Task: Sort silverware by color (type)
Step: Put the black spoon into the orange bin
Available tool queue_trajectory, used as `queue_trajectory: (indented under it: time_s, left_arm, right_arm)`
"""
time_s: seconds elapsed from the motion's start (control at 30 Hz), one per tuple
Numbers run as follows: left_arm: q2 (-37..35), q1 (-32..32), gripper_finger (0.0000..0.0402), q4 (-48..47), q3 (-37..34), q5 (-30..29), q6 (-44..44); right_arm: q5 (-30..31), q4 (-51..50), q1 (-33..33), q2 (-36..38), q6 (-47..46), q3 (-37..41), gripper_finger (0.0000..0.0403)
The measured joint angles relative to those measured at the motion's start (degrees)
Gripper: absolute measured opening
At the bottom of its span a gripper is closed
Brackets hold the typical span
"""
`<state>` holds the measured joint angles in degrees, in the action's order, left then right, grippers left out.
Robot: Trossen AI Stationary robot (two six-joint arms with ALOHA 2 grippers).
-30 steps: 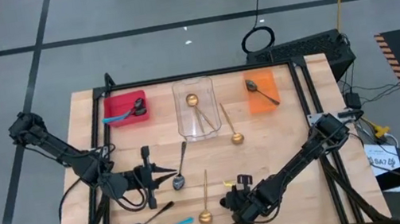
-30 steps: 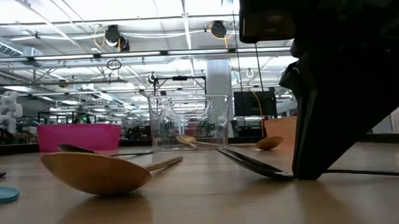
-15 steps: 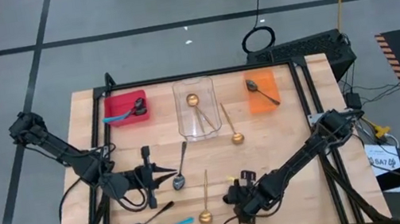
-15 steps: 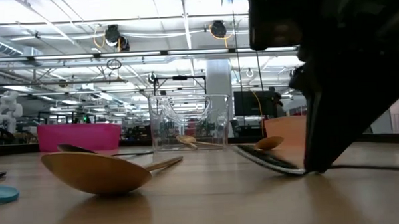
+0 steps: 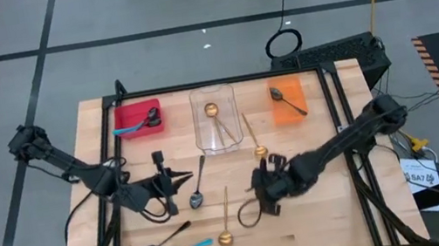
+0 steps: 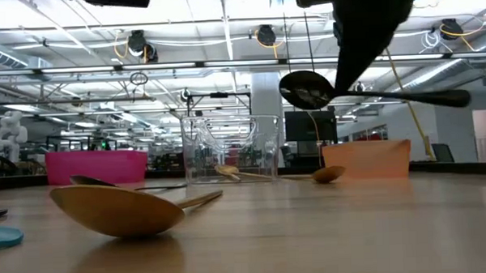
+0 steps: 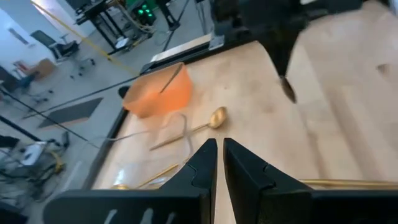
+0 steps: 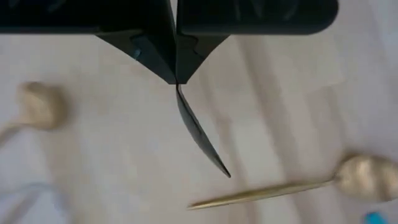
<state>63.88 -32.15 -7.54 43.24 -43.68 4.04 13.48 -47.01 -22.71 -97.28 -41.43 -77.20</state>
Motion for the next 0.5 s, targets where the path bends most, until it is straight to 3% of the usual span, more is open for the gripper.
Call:
queue_trajectory:
  time_s: [0.5]
  left_arm:
    - [-1.38, 14.68, 0.0037, -1.76, 0.08, -0.73, 9.8]
  right_arm:
    - [-1.65, -10.48, 22.45, 9.84, 5.05, -0.09, 0.0001]
